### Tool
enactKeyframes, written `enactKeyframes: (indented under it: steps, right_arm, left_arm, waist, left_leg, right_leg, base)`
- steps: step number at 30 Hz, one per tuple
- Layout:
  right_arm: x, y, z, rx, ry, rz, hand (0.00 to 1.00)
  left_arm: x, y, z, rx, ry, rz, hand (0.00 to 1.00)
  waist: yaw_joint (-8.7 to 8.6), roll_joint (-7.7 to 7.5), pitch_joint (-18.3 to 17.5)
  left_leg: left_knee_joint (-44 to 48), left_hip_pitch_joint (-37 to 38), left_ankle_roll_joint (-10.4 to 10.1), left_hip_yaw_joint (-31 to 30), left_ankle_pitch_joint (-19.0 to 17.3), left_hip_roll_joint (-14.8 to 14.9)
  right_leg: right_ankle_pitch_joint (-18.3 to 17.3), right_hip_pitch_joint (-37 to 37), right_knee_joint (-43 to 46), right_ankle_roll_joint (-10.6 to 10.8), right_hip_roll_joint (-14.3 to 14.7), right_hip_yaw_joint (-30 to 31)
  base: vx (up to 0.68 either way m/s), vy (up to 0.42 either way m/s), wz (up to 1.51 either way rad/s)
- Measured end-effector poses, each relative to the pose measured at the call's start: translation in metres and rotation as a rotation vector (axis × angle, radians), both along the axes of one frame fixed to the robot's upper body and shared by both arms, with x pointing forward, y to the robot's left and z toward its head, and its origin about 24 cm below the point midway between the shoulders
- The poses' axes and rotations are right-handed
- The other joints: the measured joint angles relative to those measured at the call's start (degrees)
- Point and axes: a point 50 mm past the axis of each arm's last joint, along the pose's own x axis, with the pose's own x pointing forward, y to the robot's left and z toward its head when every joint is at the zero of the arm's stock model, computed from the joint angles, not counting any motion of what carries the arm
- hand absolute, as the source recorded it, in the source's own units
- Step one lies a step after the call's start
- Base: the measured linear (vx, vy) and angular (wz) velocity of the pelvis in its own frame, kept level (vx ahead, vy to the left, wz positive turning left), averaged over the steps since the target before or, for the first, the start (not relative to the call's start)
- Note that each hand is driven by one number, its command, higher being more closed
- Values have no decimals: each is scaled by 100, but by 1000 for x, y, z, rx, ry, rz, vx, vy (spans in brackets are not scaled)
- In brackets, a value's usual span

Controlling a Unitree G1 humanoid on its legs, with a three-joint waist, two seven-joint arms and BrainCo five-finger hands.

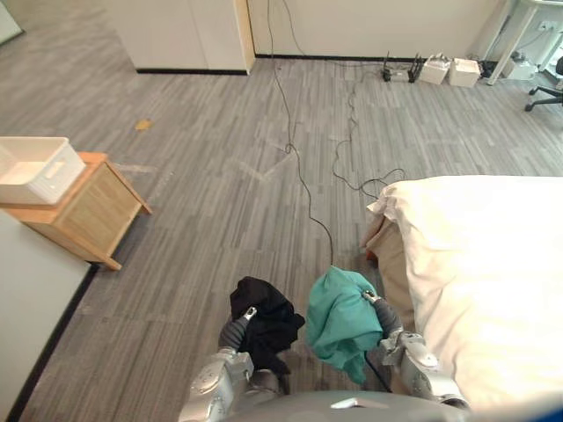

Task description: Tidy the bed and pick cloth on bed and put in laundry

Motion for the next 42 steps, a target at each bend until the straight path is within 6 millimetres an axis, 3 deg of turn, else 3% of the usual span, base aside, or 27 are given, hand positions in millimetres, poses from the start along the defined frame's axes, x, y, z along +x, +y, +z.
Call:
enactKeyframes:
  steps: [1, 2, 5, 8, 11, 14, 15, 16, 17, 19, 20, 22, 25, 27, 29, 30, 31, 32, 33, 34, 35, 37, 39, 40, 41, 42]
  right_arm:
    - [-1, -5, 0, -8, 10, -7, 100]
    - [-2, -4, 0, -5, 20, -5, 100]
    - [-4, 0, -1, 7, 27, 4, 100]
    - [-12, 4, -7, 8, 61, 18, 100]
    - [-19, 8, -13, 5, 94, 24, 100]
    - [-19, 8, -13, -2, 88, 27, 100]
    - [-19, 6, -12, -8, 84, 24, 100]
    - [-18, 5, -12, -15, 78, 26, 100]
    - [-19, 8, -13, -7, 79, 27, 100]
    - [-23, 15, -15, 2, 93, 47, 100]
    - [-25, 20, -16, 12, 99, 65, 100]
    - [-25, 24, -15, 33, 93, 74, 100]
    - [-27, 26, -17, 52, 98, 92, 100]
    - [-28, 25, -17, 59, 101, 85, 100]
    - [-26, 22, -16, 58, 91, 65, 100]
    - [-26, 22, -16, 59, 88, 64, 100]
    - [-26, 22, -16, 64, 83, 62, 100]
    - [-25, 18, -16, 60, 78, 55, 100]
    - [-19, 14, -13, 55, 54, 46, 100]
    - [-12, 10, -10, 47, 31, 33, 100]
    - [-9, 8, -9, 42, 24, 30, 100]
    - [-4, 6, -7, 33, 13, 16, 100]
    - [-3, 3, -6, 24, 14, 4, 100]
    - [-3, -1, -7, 12, 20, -3, 100]
    - [-4, -4, -7, -2, 31, -13, 100]
    - [-3, -4, -7, -8, 33, -20, 100]
  left_arm:
    - [-1, -4, -1, -16, 1, -5, 100]
    - [-2, -3, -1, -14, 3, -8, 100]
    - [-3, -1, -1, -13, 2, -21, 100]
    - [-8, -2, -6, -22, 32, -35, 100]
    - [-15, -4, -9, -20, 50, -73, 100]
    - [-17, -3, -9, -21, 52, -73, 100]
    - [-15, -1, -8, -17, 46, -74, 100]
    - [-11, -2, -6, -18, 33, -76, 100]
    - [-6, 2, -4, -9, 21, -76, 100]
    - [-7, 4, -5, -2, 28, -68, 100]
    - [-9, 6, -6, -6, 38, -54, 100]
    - [-7, 9, -6, 5, 40, -30, 100]
    - [-1, 13, -3, 18, 28, -3, 100]
    - [7, 14, -1, 16, 9, 11, 100]
    - [18, 13, 1, 19, -11, 8, 100]
    - [17, 14, 1, 24, -14, 13, 100]
    - [13, 18, -1, 38, -1, 33, 100]
    - [11, 16, -4, 34, 16, 42, 100]
    - [9, 10, -8, 10, 31, 59, 100]
    - [7, 8, -10, 2, 36, 66, 100]
    - [5, 8, -11, 2, 44, 67, 100]
    - [-1, 8, -14, -3, 66, 69, 100]
    - [-6, 6, -16, -16, 72, 65, 100]
    - [-9, 3, -15, -30, 62, 63, 100]
    - [-12, 0, -12, -46, 43, 65, 100]
    - [-12, -1, -10, -51, 27, 63, 100]
  waist:
    - [-27, 141, -19]
    - [-16, 151, -7]
    - [-3, 125, 3]
    - [81, 83, 39]
    - [151, -14, -59]
    - [144, -67, -227]
    - [106, -98, -284]
    - [109, -139, -280]
    - [102, -268, -209]
    - [88, -301, -150]
    - [55, -358, -171]
    - [-53, -354, -153]
    - [-201, -308, -119]
    - [-253, -310, -103]
    - [-231, -363, 25]
    - [-226, -393, 58]
    - [-210, -484, 80]
    - [-201, -374, 114]
    - [-195, -89, 149]
    - [-177, 15, 213]
    - [-181, 7, 218]
    - [-162, -13, 217]
    - [-99, 10, 217]
    - [-32, 87, 233]
    - [-8, 168, 285]
    - [2, 234, 308]
  left_leg:
    - [-613, 303, 95, -35, -50, -19]
    - [-1170, 518, 253, -20, 206, -104]
    - [-1789, 567, 235, 62, 581, -119]
    - [-1754, 582, 242, 107, 576, -136]
    - [-1773, 587, 375, 284, 488, -257]
    - [-1767, 605, 596, 402, 268, -552]
    - [-1723, 634, 657, 406, 191, -648]
    - [-1640, 696, 793, 401, 76, -724]
    - [-1608, 897, 811, 360, -22, -774]
    - [-1727, 1301, 905, 272, -133, -805]
    - [-1687, 1428, 904, 180, -263, -748]
    - [-1645, 1478, 865, 3, -378, -580]
    - [-1552, 1585, 717, -273, -458, -362]
    - [-1581, 1675, 586, -446, -540, -300]
    - [-1567, 1923, 378, -671, -786, -308]
    - [-1556, 2022, 326, -723, -878, -321]
    - [-1492, 2190, 211, -805, -1117, -301]
    - [-1433, 2236, 144, -870, -1225, -184]
    - [-1305, 2249, 19, -889, -1356, 102]
    - [-1142, 2253, -23, -908, -1358, 205]
    - [-988, 2196, -67, -917, -1321, 236]
    - [-75, 1938, -96, -1008, -1213, 327]
    - [1320, 1418, -266, -1040, -915, 439]
    - [2361, 962, -449, -1029, -486, 625]
    - [3507, 445, -438, -914, -400, 880]
    - [3967, 259, -384, -833, -434, 978]
  right_leg:
    - [-38, -75, 101, -15, 33, -11]
    - [-32, -78, 98, -12, 18, 15]
    - [73, -179, -114, 4, 80, 10]
    - [100, -181, -132, 34, 68, 82]
    - [38, -331, 23, 119, -83, 261]
    - [-285, -552, 565, 411, -439, 499]
    - [-367, -646, 1003, 539, -540, 554]
    - [-435, -1190, 2327, 590, -714, 854]
    - [-13, -1718, 3568, 456, -905, 970]
    - [673, -2189, 4834, 206, -1005, 1015]
    - [583, -2347, 5068, 245, -924, 1013]
    - [139, -2564, 4796, 319, -650, 891]
    - [-49, -2560, 2950, 352, -187, 641]
    - [282, -2508, 1524, 222, 11, 552]
    - [1098, -2364, 64, 312, -13, 552]
    - [1183, -2332, -76, 321, -52, 612]
    - [1595, -2288, 56, 231, -83, 689]
    - [1507, -2269, 213, -97, 26, 630]
    - [1166, -2266, 445, -184, 221, 466]
    - [893, -2319, 725, -313, 307, 386]
    - [762, -2330, 846, -350, 309, 350]
    - [461, -2097, 947, -424, 332, 210]
    - [339, -1720, 784, -442, 398, 145]
    - [294, -1400, 522, -498, 497, 99]
    - [263, -1083, 269, -490, 618, 26]
    - [242, -918, 195, -503, 649, 24]
  base:
    - [-222, 8, 11]
    - [-274, 4, 8]
    - [-181, 6, 14]
    - [-25, 49, -3]
    - [57, 82, -24]
    - [152, 144, -22]
    - [186, 118, 3]
    - [205, 146, 18]
    - [278, 165, 19]
    - [257, 112, 22]
    - [240, 32, 27]
    - [314, -10, 47]
    - [354, -58, 47]
    - [383, -118, 48]
    - [479, -249, 55]
    - [496, -352, 39]
    - [326, -286, 22]
    - [393, -321, 30]
    - [378, -252, 25]
    - [378, -228, 25]
    - [355, -241, 20]
    - [281, -229, 28]
    - [287, -188, 18]
    - [380, -147, 18]
    - [263, -82, 20]
    - [375, -91, 19]
